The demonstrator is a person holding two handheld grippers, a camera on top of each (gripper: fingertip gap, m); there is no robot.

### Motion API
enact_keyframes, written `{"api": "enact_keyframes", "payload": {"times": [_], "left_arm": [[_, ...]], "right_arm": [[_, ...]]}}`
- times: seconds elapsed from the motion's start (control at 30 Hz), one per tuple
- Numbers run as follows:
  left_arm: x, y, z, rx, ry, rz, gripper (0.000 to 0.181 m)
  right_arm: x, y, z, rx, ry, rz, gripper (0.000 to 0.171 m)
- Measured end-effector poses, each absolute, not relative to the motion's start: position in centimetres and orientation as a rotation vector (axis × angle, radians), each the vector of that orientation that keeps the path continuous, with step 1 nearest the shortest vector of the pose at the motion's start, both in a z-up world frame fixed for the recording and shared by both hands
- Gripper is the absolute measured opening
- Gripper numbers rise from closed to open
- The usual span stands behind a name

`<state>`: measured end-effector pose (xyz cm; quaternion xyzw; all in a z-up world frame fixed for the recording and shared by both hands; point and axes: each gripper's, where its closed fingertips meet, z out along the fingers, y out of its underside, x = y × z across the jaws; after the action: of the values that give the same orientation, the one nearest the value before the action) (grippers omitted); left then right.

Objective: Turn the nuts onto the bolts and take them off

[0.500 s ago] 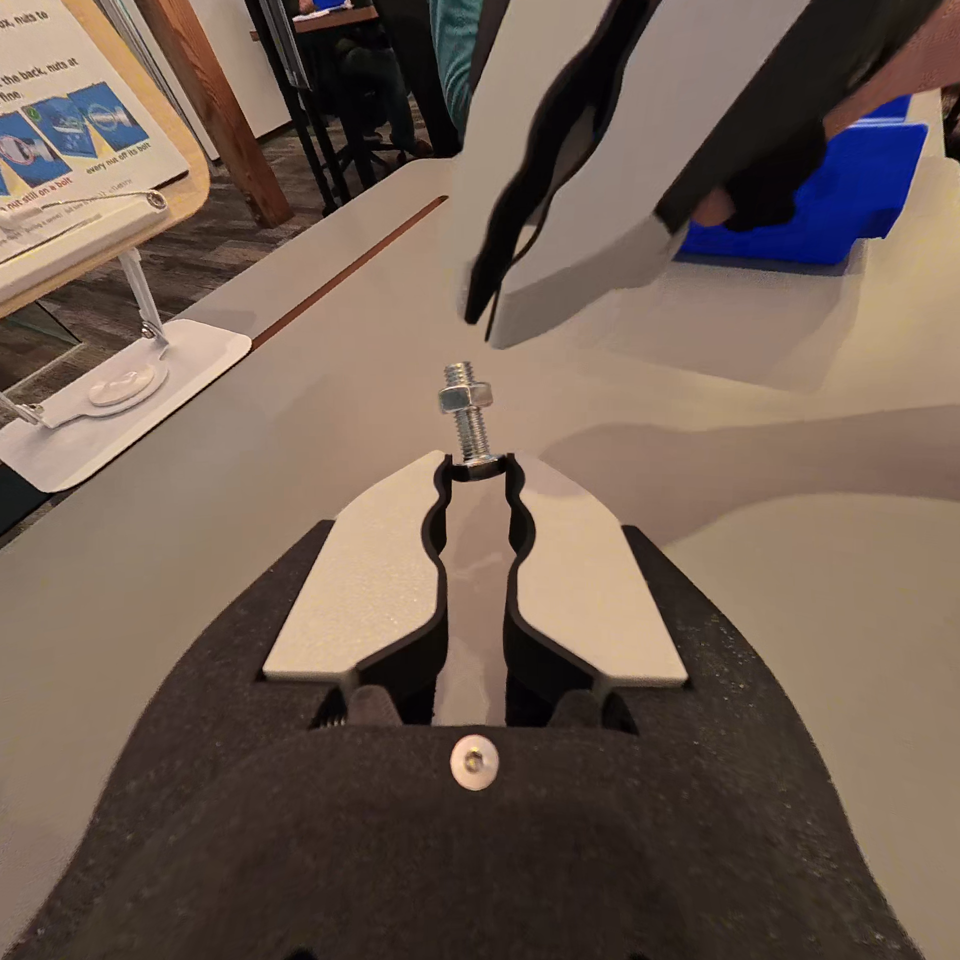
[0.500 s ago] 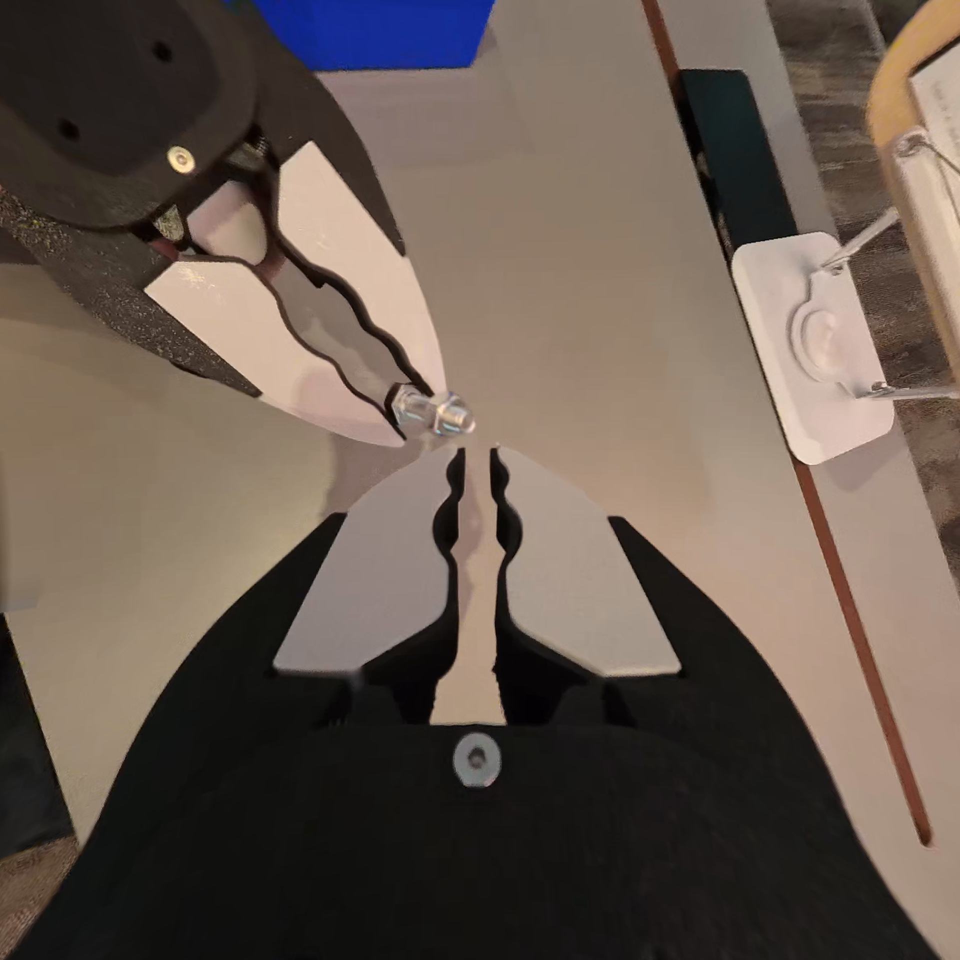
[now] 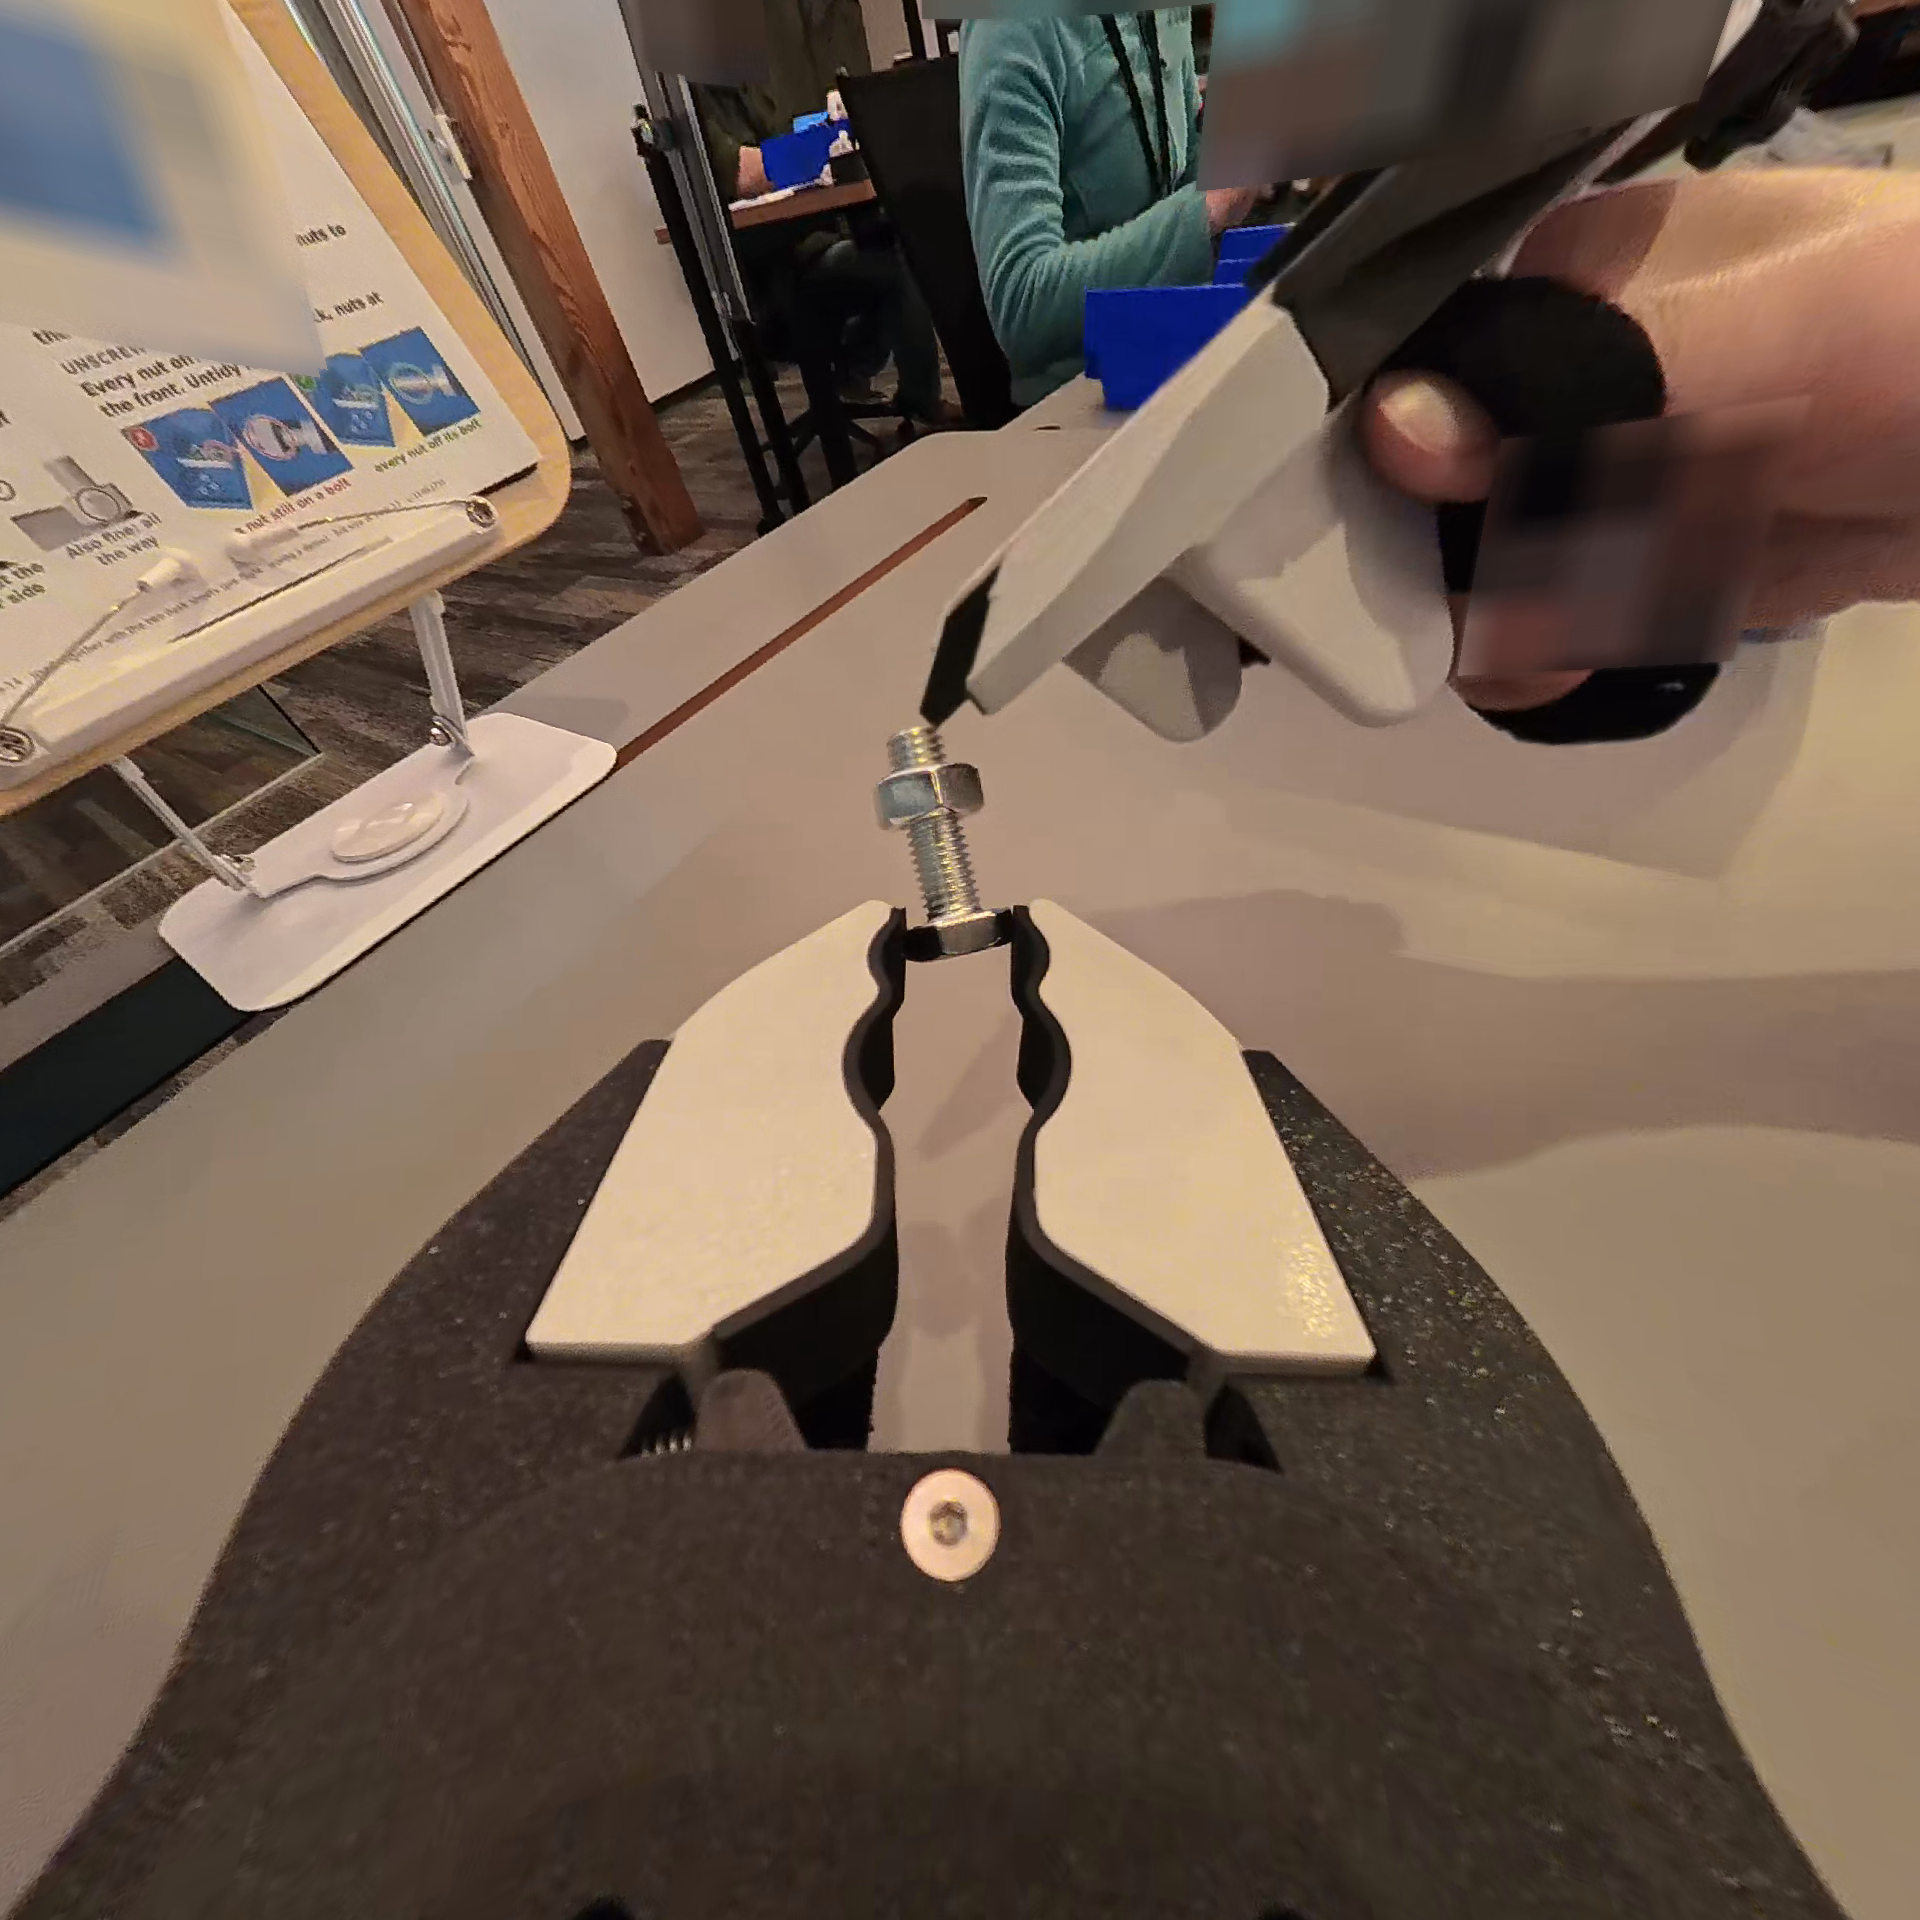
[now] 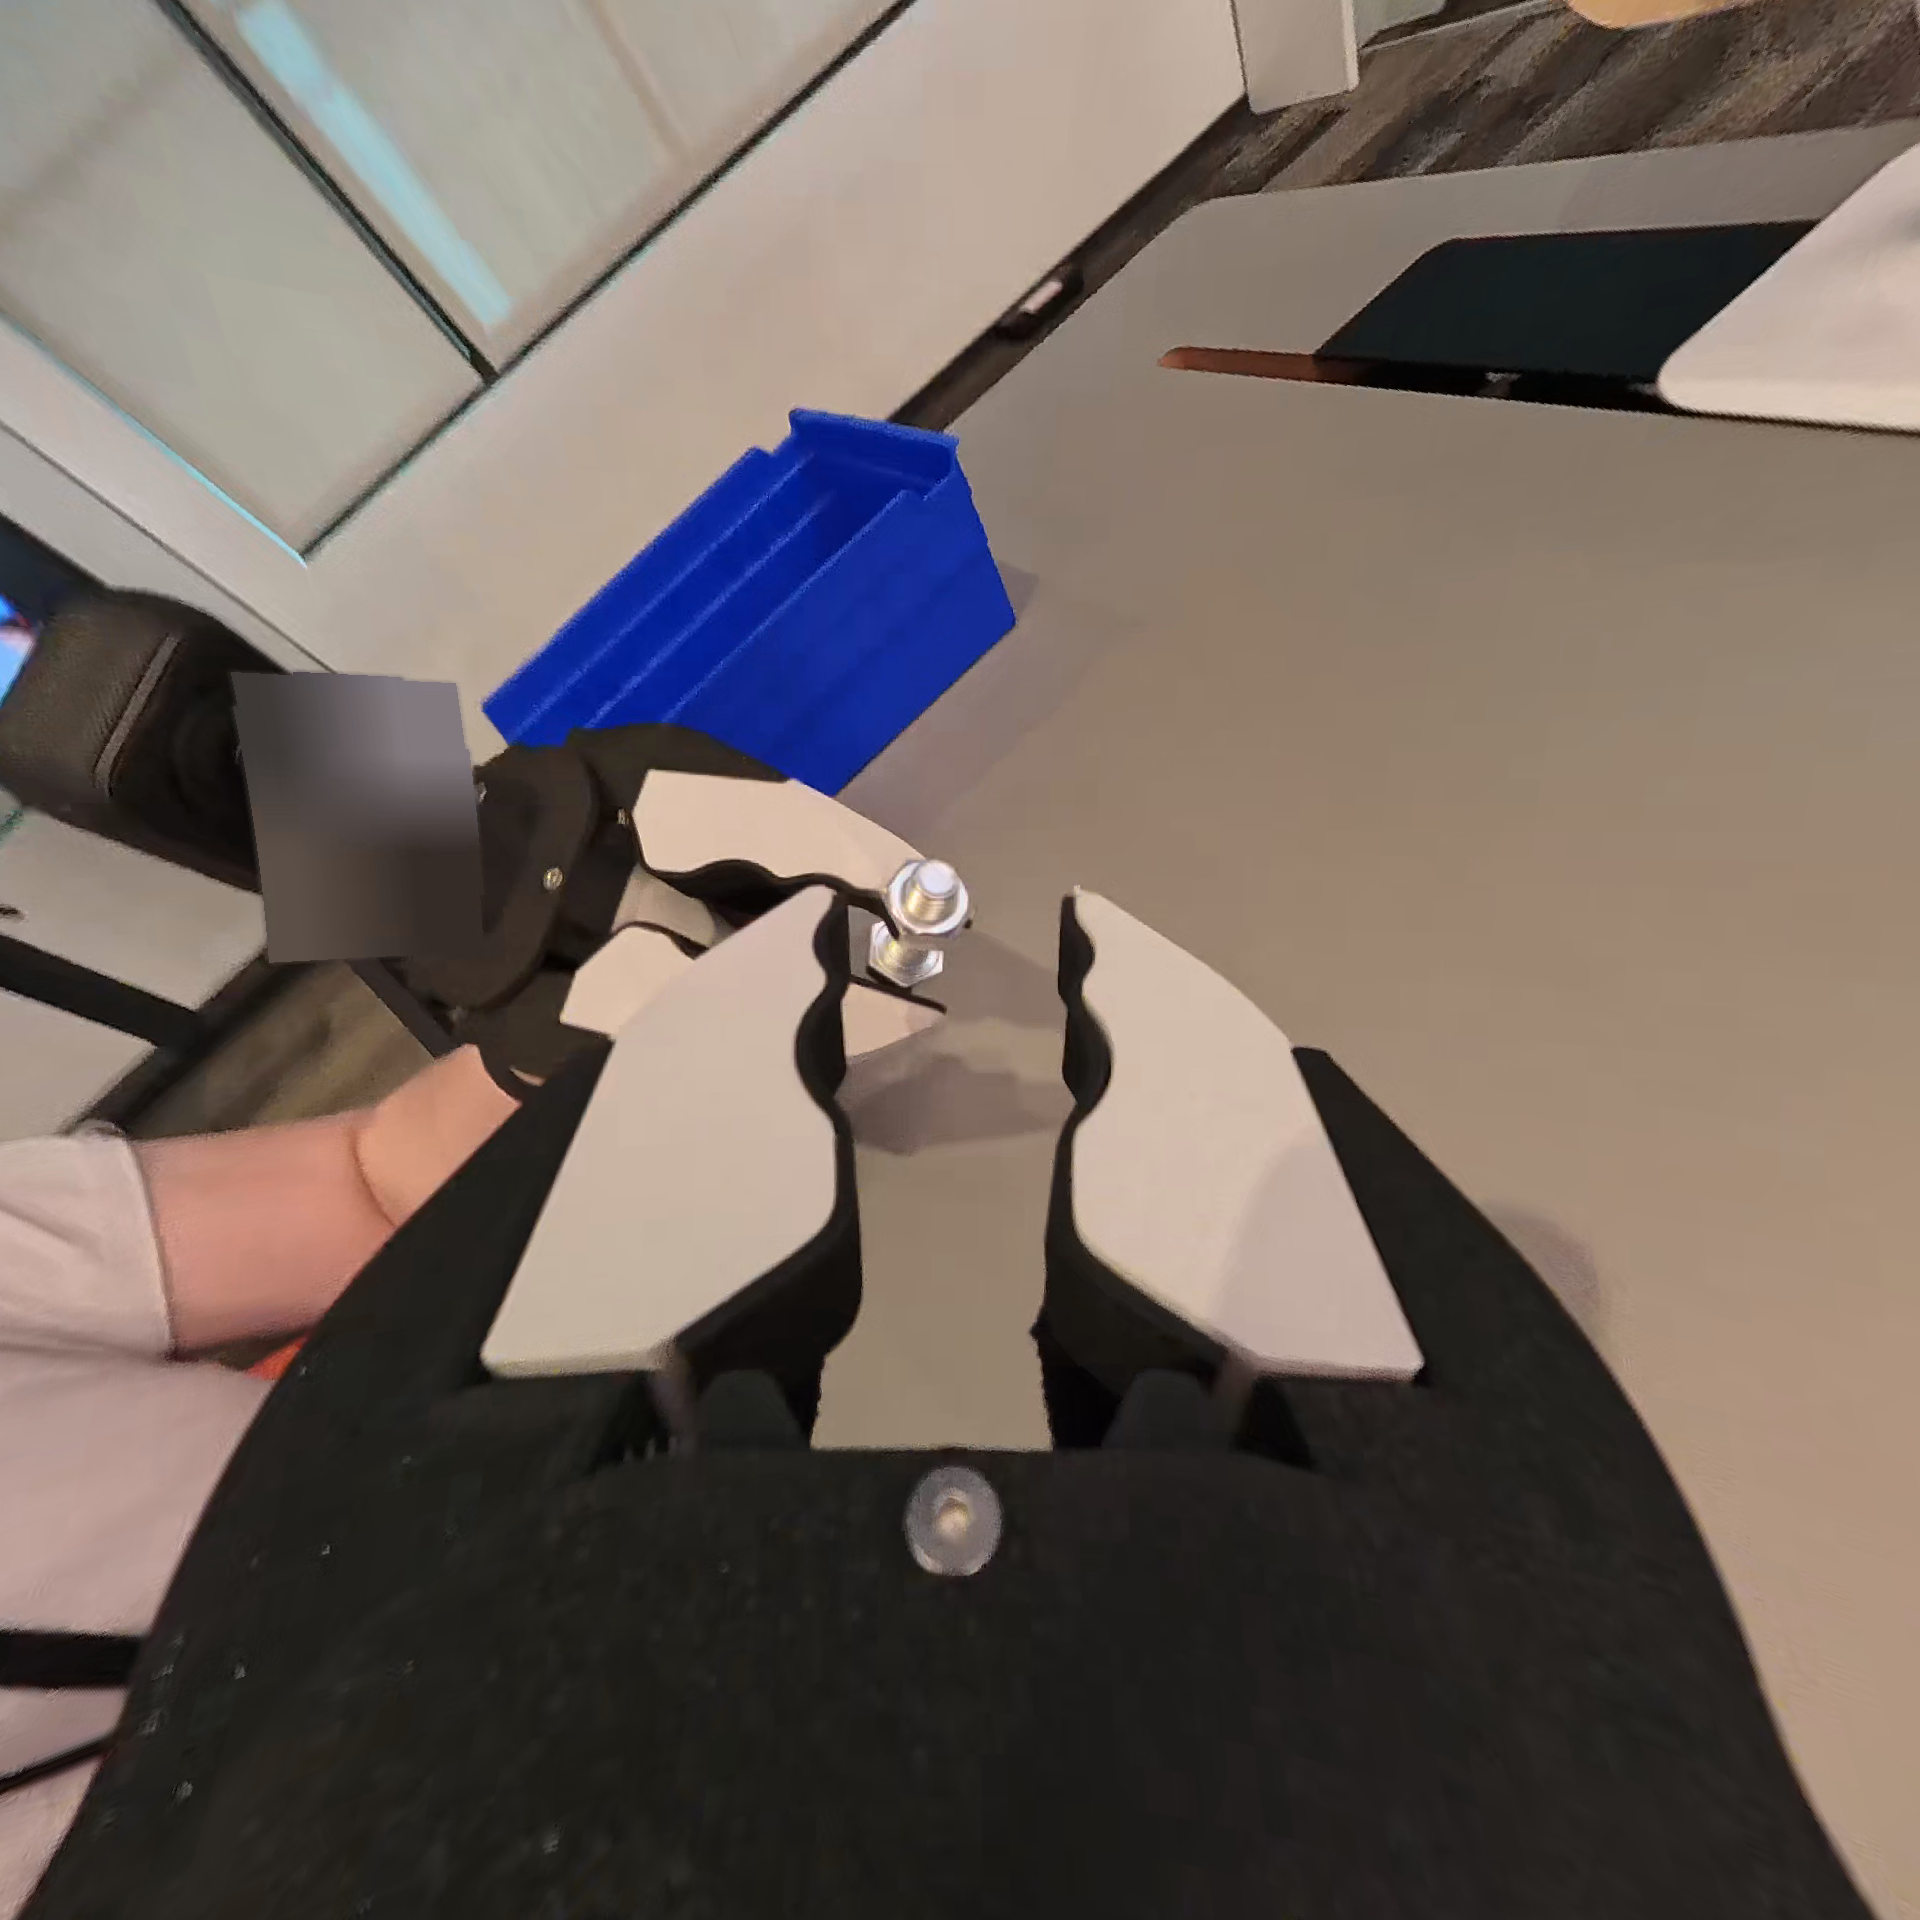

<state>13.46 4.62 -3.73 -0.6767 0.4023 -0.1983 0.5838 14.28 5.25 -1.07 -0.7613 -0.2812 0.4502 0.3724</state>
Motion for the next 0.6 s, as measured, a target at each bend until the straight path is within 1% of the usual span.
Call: {"api": "enact_keyframes", "payload": {"times": [0.13,0.27,0.43,0.47,0.53,0.6], "left_arm": [[13.5,4.5,-3.4,-1.559,0.927,-0.467,0.019],[13.4,4.5,-3.0,-1.542,0.911,-0.472,0.019],[13.2,4.4,-2.2,-1.512,0.881,-0.47,0.019],[13.1,4.5,-2.1,-1.511,0.868,-0.484,0.019],[12.9,4.5,-1.7,-1.51,0.844,-0.523,0.019],[12.6,4.6,-1.3,-1.505,0.821,-0.543,0.019]], "right_arm": [[13.7,5.3,-1.7,-1.952,-0.717,1.138,0.038],[13.0,5.1,-0.6,-1.902,-0.703,1.183,0.038],[13.2,5.3,-1.6,-1.96,-0.759,1.076,0.038],[13.8,5.5,-1.6,-1.953,-0.743,1.061,0.037],[15.3,6.1,-1.4,-1.928,-0.687,1.043,0.03],[15.5,6.0,-0.6,-1.882,-0.668,1.11,0.028]]}}
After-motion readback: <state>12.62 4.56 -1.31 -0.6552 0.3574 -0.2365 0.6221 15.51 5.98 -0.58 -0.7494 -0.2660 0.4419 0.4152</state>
